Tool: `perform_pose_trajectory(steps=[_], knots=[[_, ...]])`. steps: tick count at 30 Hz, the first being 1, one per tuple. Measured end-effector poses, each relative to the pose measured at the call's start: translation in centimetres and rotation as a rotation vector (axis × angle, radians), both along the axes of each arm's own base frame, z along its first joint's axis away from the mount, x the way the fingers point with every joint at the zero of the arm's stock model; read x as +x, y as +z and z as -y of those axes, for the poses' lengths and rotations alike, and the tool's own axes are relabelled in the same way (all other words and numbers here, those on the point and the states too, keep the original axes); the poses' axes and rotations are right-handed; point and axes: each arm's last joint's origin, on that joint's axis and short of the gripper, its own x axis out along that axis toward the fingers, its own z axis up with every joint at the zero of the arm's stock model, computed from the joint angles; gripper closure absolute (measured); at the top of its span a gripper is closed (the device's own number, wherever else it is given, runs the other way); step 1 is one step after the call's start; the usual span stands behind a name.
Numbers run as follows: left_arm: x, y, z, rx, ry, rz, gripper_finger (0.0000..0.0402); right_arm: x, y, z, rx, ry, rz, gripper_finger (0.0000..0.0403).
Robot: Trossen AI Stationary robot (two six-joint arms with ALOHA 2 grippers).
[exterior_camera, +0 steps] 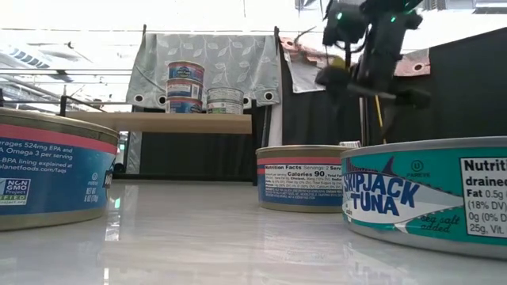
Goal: Stack canned seafood by type on shelf
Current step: Put the red tuna can on the the shelf
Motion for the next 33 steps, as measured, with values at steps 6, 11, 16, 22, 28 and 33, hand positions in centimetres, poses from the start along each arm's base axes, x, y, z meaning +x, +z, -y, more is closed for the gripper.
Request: perform_pose_trajectory(steps=[6,11,16,22,28,33], knots=[[0.0,0.0,0.0,-0.007,0.002,0.004,0.0341,1.1,-2.5,1.6,-0.037,0.027,-0.092,0.0025],[0.0,-0.1,0.0,-0.007,0.002,-0.004,0.0341,1.4,-3.1,2.1,-0.044,0.056,-0.108,0.0081],[-0.1,-0.1,0.0,-0.006,0.001,-0.007,0.0341,1.3,-3.2,2.0,-0.024,0.107,-0.116,0.0183],[-0.1,-0.1,0.0,-0.004,0.000,-0.008,0.0341,1.3,-2.6,1.8,0.022,0.212,-0.106,0.0291],[0.0,0.0,-0.2,-0.095,0.055,0.044,0.0341,2.9,3.8,1.7,0.004,0.449,0.083,0.0291],[0.8,1.1,-0.9,-0.287,-0.005,0.222,0.0303,4.5,13.0,1.0,-0.202,0.665,0.413,0.0283]])
